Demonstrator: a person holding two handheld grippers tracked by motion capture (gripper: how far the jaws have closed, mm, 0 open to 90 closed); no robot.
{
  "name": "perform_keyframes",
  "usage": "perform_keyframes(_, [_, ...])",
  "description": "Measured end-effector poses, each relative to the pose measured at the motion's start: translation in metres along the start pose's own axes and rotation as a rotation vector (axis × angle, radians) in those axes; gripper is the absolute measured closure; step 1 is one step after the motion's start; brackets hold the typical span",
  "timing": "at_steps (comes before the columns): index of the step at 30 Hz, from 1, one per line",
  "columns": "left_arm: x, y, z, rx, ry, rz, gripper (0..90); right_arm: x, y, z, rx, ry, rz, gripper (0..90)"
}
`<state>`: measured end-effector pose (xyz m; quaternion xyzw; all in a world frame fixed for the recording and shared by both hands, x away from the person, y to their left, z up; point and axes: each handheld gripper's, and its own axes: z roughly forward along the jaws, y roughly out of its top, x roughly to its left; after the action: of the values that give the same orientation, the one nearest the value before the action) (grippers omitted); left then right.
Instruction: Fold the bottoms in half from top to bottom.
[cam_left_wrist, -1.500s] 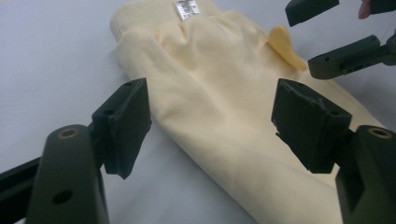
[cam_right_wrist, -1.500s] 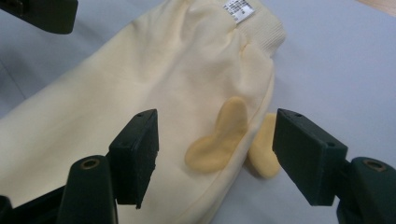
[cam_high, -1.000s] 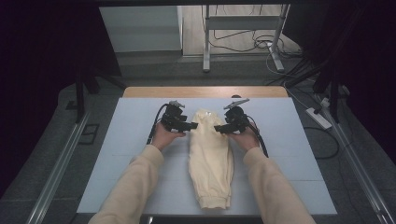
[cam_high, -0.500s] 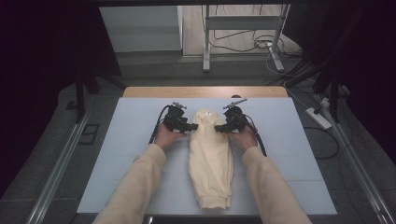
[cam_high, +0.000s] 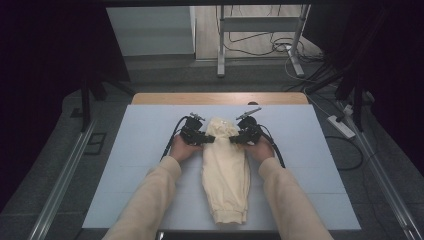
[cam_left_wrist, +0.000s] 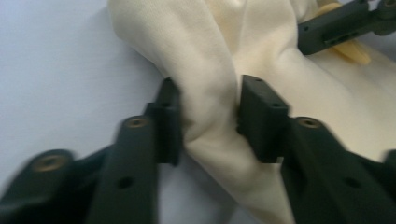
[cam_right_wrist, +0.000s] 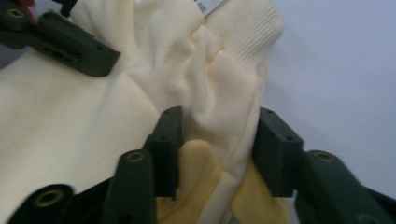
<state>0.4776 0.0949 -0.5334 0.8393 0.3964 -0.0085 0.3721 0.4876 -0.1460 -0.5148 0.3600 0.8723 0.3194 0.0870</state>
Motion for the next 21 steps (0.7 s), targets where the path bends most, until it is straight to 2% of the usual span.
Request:
perform_keyframes(3, [-0.0005,-0.0012,-0.0002,0.001,-0.02,-0.002,76.9,0.0025,0.0004,-0.0008,0.004,0.004,-0.016,67.8])
perform_keyframes(7, [-0.0029,-0.0012,-0.0019,-0.001,-0.009,0.015,79.7,0.0081,0.0021,-0.0032,0.013,-0.03,-0.063,74.7])
perform_keyframes(14, [-0.003,-0.001,-0.0028,-0.002,-0.01,0.021,80.2,0.0037,0.0009,-0.0049,0.004,-0.006,-0.034,76.6])
perform_keyframes(21, [-0.004,-0.0001,-0.0057,-0.011,-0.007,0.03,80.6,0.0044,0.0015,-0.0083,-0.007,-0.015,-0.046,79.8])
